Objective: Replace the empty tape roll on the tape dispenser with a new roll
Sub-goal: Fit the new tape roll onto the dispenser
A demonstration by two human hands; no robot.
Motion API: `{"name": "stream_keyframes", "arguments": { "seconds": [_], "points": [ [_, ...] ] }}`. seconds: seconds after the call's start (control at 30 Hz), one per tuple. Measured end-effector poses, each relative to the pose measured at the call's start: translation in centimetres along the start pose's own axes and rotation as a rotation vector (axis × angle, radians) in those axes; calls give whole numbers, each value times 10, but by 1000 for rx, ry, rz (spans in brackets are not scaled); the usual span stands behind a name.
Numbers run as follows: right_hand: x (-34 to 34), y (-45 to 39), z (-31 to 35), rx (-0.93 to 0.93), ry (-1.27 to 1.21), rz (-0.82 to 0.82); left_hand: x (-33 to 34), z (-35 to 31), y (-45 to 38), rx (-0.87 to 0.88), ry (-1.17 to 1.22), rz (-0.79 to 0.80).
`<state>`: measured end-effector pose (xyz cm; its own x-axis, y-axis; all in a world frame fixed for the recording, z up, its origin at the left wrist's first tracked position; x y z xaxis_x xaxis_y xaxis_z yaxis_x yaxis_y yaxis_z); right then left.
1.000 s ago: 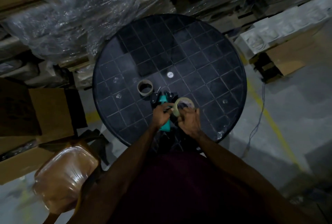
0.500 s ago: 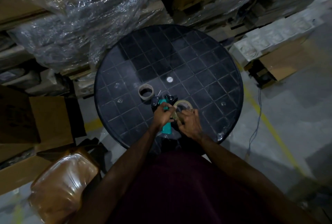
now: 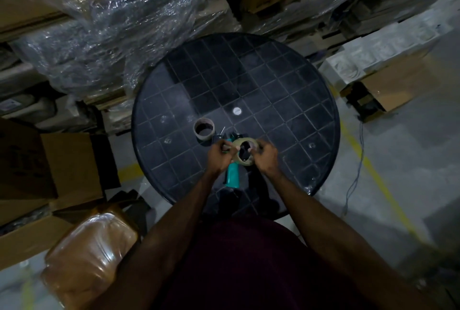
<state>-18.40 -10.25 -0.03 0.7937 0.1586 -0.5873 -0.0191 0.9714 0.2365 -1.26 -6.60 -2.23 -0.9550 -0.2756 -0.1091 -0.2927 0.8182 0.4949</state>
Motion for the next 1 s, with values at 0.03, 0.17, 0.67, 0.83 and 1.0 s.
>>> {"name": "stream_keyframes", "arguments": {
  "seconds": [0.03,0.17,0.67,0.83,1.0],
  "points": [
    [1,-3,2,-16,16,6,-1,2,-3,-3,-2,6],
    [3,-13,0,-30,58,20,-9,9,-15,-23,-38,71],
    [5,-47,-11,-76,202,171,-19,-1,-40,302,-521,114],
    [10,-51,6,-97,283,185,-15,-16,-34,299,-597,71],
    [14,-64,20,-122,357,178,-18,-16,-41,341,-845,148]
  ]
}}
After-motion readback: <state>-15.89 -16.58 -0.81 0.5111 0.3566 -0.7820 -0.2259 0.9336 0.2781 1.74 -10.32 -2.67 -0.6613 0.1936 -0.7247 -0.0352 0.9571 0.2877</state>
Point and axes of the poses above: each hand's wrist, its own y-axis away from the middle knuckle, its own x-axis out of the palm, z = x × y, the point moved 3 cm from there along -y, towards the middle knuckle, and after that the axes turned 1 degree about -x, right-handed, at the moved point
